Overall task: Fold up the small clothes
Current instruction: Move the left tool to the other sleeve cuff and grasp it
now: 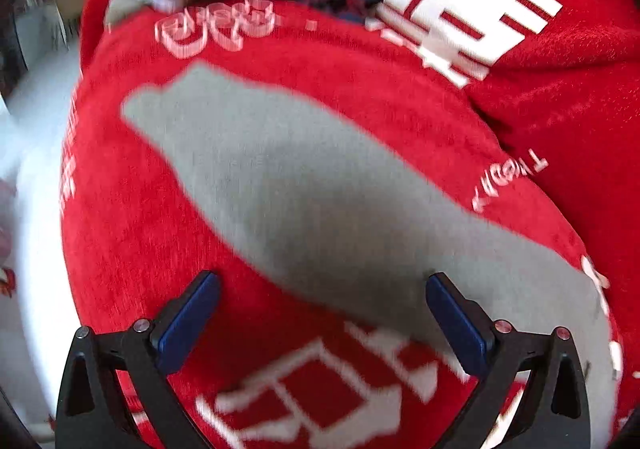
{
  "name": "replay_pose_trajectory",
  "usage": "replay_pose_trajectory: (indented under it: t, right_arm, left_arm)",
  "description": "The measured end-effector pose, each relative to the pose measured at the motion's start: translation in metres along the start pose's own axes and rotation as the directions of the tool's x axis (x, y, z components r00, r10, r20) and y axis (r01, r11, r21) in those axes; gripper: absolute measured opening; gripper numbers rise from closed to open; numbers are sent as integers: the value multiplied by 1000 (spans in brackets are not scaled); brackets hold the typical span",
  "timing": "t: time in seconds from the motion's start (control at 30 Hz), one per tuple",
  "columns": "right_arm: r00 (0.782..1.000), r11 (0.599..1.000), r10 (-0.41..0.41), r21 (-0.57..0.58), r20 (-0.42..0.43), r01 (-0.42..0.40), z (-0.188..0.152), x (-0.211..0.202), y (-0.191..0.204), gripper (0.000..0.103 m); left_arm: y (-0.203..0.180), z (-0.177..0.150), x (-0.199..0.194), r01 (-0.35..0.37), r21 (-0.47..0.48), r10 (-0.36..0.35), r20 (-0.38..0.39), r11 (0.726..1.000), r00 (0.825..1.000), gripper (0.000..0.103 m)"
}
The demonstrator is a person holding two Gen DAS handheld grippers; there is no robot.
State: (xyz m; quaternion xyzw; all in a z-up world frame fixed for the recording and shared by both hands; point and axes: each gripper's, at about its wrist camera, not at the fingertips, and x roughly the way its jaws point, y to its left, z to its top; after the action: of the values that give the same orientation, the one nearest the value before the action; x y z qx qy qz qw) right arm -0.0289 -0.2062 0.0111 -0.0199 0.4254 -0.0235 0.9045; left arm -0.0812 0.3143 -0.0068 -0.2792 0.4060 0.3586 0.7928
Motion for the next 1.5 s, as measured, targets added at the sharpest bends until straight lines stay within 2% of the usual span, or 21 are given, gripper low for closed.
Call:
replay_pose_trajectory:
  t: [0.1, 0.27, 0.33, 0.37, 0.4, 0.5, 0.57, 0.67, 0.83, 0.93, 1.0, 1.03, 1.13, 1.23, 1.27, 1.3, 1.33, 1.37, 1.4, 1.43, 1.5]
  right_arm:
    - [1000, 1000, -1, 0, 0, 1, 0, 0, 0, 87]
    - [1000, 1000, -1, -1, 0, 1, 0, 0, 0, 87]
    - [1000, 1000, -1, -1, 0, 1, 0, 0, -1, 87]
    - [1000, 1000, -2, -1, 0, 2, -1, 0, -1, 88]
    - [1000, 1000, -3, -1, 0, 3, 0, 0, -1, 88]
    - [1000, 1000, -2, -1, 0, 2, 0, 0, -1, 88]
    - [1000, 1000, -1, -1, 0, 1, 0, 0, -1, 88]
    - [1000, 1000, -4, -3, 1, 4, 0, 0, -1, 88]
    - [1000, 1000, -4, -2, 1, 4, 0, 0, -1, 88]
    - [1000, 1000, -3, -2, 1, 3, 0, 0, 0, 88]
    - [1000, 1000, -3, -2, 1, 3, 0, 0, -1, 88]
    - [1000, 1000, -2, -1, 1, 2, 0, 0, -1, 88]
    - [1000, 1000, 0, 2, 1, 0, 0, 0, -1, 88]
    - [1000, 1000, 0, 2, 1, 0, 0, 0, -2, 88]
    - [1000, 1000, 1, 3, 1, -1, 0, 0, -2, 88]
    - [1000, 1000, 2, 4, 1, -2, 0, 0, -2, 88]
    - [1000, 1000, 2, 4, 1, -2, 0, 0, -2, 88]
    - [1000, 1000, 2, 5, 1, -2, 1, 1, -2, 88]
    - [1000, 1000, 2, 5, 1, -2, 1, 0, -2, 88]
    - [1000, 1000, 2, 5, 1, -2, 1, 0, -2, 88]
    - [1000, 1000, 3, 6, 1, -3, 1, 0, -2, 88]
  left_arm:
    - [-8, 11, 9, 4, 24, -3, -10, 1000, 1000, 103]
    - [2, 31, 13, 53, -49, -52, 13, 997, 999, 102]
    - [3, 33, 11, 28, -42, -27, 42, 999, 999, 80]
    - [2, 34, 9, 18, -33, -16, 50, 999, 999, 58]
    - [5, 35, 10, 15, -28, -14, 49, 1000, 999, 50]
    - [24, 40, 8, 87, -87, -83, 52, 992, 995, 41]
    - [41, 41, 8, 173, -146, -168, 51, 974, 985, 41]
    - [72, 39, 12, 350, -263, -348, 56, 899, 936, 41]
    - [92, 31, 13, 435, -358, -452, 40, 826, 891, 41]
    - [95, 28, 11, 467, -383, -481, 63, 797, 874, 61]
    - [87, 33, 13, 516, -361, -527, 75, 777, 846, 96]
    - [83, 36, 13, 525, -345, -537, 69, 778, 841, 102]
    - [64, 49, 15, 446, -305, -456, 42, 841, 889, 103]
    - [58, 58, 19, 421, -285, -425, 48, 861, 904, 102]
    - [59, 59, 19, 420, -278, -423, 53, 864, 905, 93]
    - [61, 61, 18, 402, -272, -401, 61, 875, 914, 49]
    - [63, 62, 25, 386, -269, -394, 27, 882, 919, 19]
    - [67, 62, 35, 383, -289, -408, -28, 877, 913, 10]
    - [78, 59, 40, 422, -337, -455, -21, 841, 890, 10]
    - [84, 58, 38, 429, -348, -460, -8, 834, 888, 10]
    - [84, 57, 26, 393, -307, -408, 17, 867, 913, 10]
